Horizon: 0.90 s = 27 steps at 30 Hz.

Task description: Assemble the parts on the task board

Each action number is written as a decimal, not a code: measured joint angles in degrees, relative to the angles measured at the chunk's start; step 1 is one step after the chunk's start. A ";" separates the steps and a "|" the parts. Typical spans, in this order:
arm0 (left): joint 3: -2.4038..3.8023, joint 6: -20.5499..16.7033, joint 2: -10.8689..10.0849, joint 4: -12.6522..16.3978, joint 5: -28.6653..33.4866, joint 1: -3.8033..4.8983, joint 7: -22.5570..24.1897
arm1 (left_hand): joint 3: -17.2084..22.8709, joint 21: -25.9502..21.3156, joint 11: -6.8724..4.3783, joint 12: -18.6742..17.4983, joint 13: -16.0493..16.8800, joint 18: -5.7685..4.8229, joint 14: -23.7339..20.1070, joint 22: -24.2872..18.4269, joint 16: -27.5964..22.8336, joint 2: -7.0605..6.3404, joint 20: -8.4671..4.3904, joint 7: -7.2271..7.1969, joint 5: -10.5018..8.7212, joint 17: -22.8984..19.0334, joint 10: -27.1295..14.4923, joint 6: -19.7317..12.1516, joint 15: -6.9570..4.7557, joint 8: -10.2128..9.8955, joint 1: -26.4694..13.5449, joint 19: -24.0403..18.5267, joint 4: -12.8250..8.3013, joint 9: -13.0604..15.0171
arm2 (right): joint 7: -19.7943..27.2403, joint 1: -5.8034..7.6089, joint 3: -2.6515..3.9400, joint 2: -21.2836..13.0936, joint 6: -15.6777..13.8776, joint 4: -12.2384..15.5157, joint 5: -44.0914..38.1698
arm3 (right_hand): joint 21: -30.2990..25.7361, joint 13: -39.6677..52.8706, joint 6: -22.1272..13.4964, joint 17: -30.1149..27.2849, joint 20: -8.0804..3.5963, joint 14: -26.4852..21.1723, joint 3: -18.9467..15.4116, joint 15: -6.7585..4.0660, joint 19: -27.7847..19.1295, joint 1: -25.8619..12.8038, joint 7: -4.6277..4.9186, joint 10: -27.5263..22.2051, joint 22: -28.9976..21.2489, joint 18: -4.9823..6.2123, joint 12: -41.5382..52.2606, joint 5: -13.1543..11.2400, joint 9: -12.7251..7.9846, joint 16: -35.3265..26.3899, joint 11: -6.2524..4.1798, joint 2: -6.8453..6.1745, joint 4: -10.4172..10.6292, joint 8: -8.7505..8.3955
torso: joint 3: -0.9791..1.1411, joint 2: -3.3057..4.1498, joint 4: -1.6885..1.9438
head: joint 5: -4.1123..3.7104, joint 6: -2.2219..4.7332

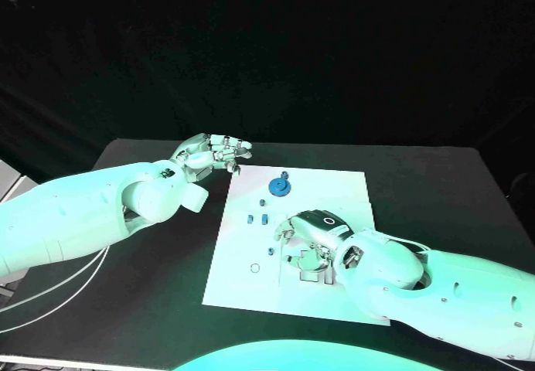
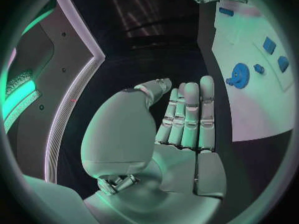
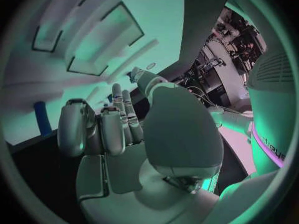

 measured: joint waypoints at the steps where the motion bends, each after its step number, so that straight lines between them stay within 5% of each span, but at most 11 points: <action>1: 0.00 0.00 -0.02 -0.02 0.00 0.00 -0.01 | 0.00 0.00 0.00 0.00 0.00 0.00 0.00 0.00 0.00 0.00 0.00 0.00 0.00 0.00 0.00 0.00 0.00 0.00 0.00 0.00 0.00 0.00 | -0.05 0.32 0.07 -0.79 -0.08 0.52 0.00 | 0.05 0.07 0.00 0.00 0.00 0.00 -0.09 0.00 0.00 0.29 0.00 0.00 0.00 0.00 0.38 0.00 0.04 0.00 0.00 0.29 0.09 0.00 | -0.01 -0.02 -0.02 | -0.05 0.11; 7: -0.03 0.01 -0.13 -0.10 0.01 0.00 -0.04 | 0.00 0.00 0.00 0.00 0.00 0.00 0.00 0.00 0.00 0.00 0.00 0.00 0.00 0.00 0.00 0.00 0.00 0.00 0.00 0.00 0.00 0.00 | -0.38 3.31 0.59 -6.23 -0.17 2.44 0.30 | 1.10 0.16 0.22 0.54 0.00 0.00 -0.40 0.00 0.00 0.52 -0.21 0.00 -0.01 0.00 0.94 0.00 0.11 0.00 0.00 0.52 0.40 0.00 | -0.04 -0.06 -0.07 | -0.65 0.79; 13: -0.14 0.04 -0.14 -0.11 0.01 0.00 -0.05 | 0.00 0.01 0.00 0.00 -0.01 0.00 0.00 0.00 0.00 0.00 0.00 0.00 0.00 0.00 0.00 0.00 0.00 0.00 0.00 0.00 0.00 0.00 | -0.40 6.20 0.96 -9.38 0.25 1.28 1.13 | 1.31 0.10 0.25 0.64 0.00 0.00 -2.44 0.00 0.00 1.22 -0.25 -1.36 -0.01 0.00 1.79 -0.04 0.15 0.28 -0.11 -0.08 1.22 -0.50 | -0.03 -0.06 -0.10 | -1.37 1.36; 21: -0.26 0.06 -0.12 -0.11 0.02 0.00 -0.05 | 0.00 0.01 0.00 0.15 -0.01 0.00 0.00 -0.03 0.00 0.00 0.14 0.00 0.00 -0.02 0.00 0.00 0.00 0.00 0.00 0.14 0.00 0.00 | -0.24 7.17 0.99 -10.32 2.71 -1.26 1.92 | -1.67 -1.67 -0.08 -0.58 0.41 0.00 -12.59 0.82 0.00 7.27 -0.94 -6.45 -0.02 -0.01 4.44 -0.82 -0.03 0.00 0.70 1.66 7.23 -2.34 | 0.00 0.00 -0.03 | -1.72 1.68; 27: -0.29 0.08 -0.13 -0.11 0.03 -0.01 -0.07 | 0.00 0.01 0.00 0.24 -0.01 0.01 0.00 -0.08 0.00 0.00 0.22 0.00 0.00 -0.05 0.01 0.00 0.00 0.00 0.00 0.22 0.00 0.00 | -0.12 7.22 0.95 -9.91 5.27 -2.31 2.33 | -1.53 -2.24 0.60 -0.28 0.41 0.00 -13.90 0.82 0.00 8.24 -1.09 -6.64 -0.02 0.00 5.31 -1.04 -0.02 0.00 0.88 2.36 8.54 -2.34 | 0.00 0.04 0.02 | -1.78 1.68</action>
